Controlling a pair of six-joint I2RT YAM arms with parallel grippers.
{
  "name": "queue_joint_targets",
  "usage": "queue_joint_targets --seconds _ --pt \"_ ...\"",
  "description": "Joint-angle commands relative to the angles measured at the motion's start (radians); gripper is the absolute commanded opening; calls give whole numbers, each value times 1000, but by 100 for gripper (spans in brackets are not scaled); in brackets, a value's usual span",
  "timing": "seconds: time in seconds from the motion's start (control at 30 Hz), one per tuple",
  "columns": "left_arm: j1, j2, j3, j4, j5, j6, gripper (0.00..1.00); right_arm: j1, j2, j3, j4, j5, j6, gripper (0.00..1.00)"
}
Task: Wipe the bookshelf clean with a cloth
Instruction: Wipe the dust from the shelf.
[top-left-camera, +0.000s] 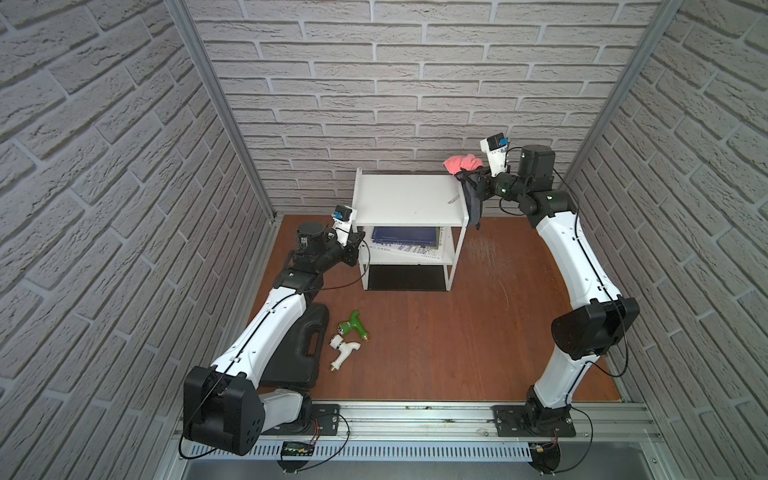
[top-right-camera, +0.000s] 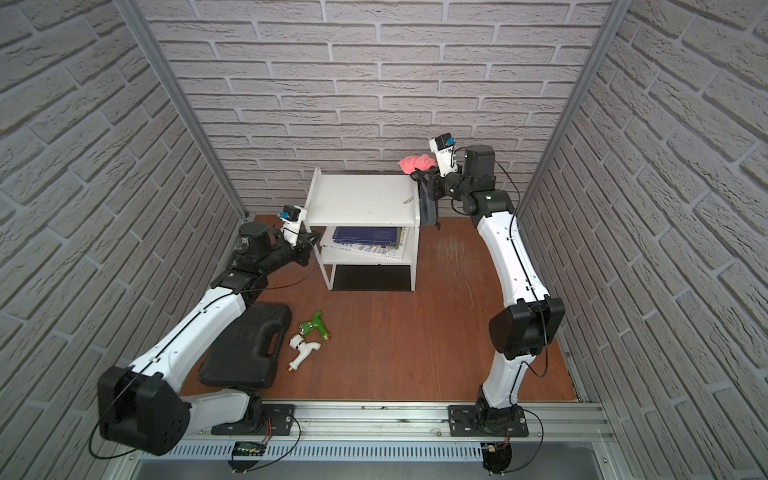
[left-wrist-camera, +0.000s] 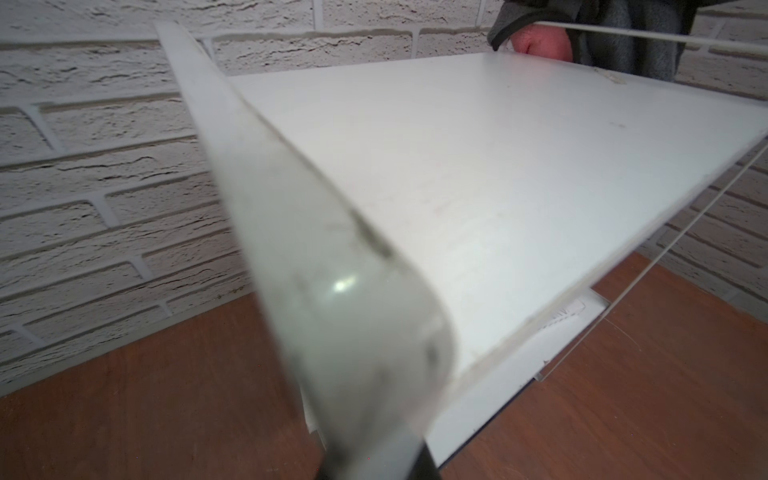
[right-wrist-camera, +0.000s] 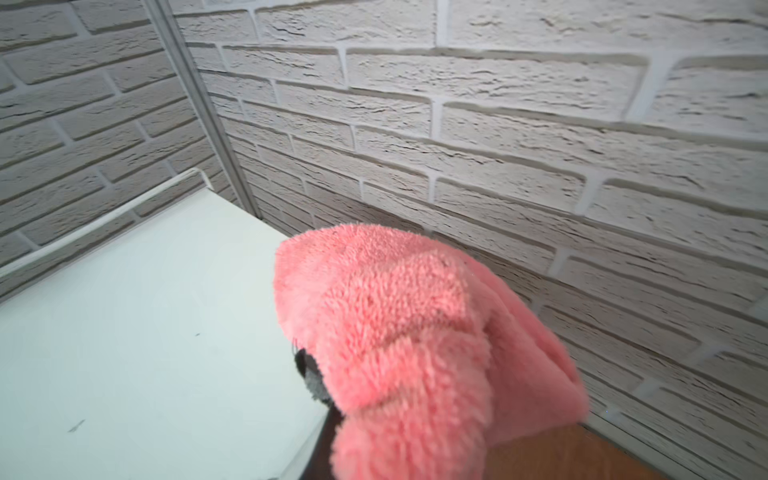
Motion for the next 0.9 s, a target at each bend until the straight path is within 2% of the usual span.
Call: queue_joint_targets --seconds 0.0,0.1,0.13,0.17,0.23,0.33,0.43,0.57,0.7,0.87 --pt "35 -22 -19 -1 -57 -55 0 -7 -13 -7 13 -23 -15 3" --pt "35 -25 -19 -5 -60 -55 0 -8 -13 -30 15 287 23 3" --pt "35 -28 -20 -6 -62 -54 0 -7 -2 -25 10 362 28 3" --pt "35 -29 -20 -4 -64 -54 0 -8 15 -7 -5 386 26 3" --pt "35 -30 -22 -5 -72 -54 0 -6 57 42 -43 355 34 3" --pt "34 -25 -20 -6 -73 -53 0 2 112 113 -89 220 24 3" --pt "35 -17 -15 -11 -73 -55 0 2 86 78 -20 64 21 3" --pt "35 -19 -14 -18 -74 -56 0 -3 -4 -58 96 -35 7 3" --pt "35 -32 -24 -19 -81 -55 0 -12 -106 -170 47 -130 -38 3" --pt "35 -46 -33 -9 -84 -68 0 -15 -373 -468 90 -80 -94 3"
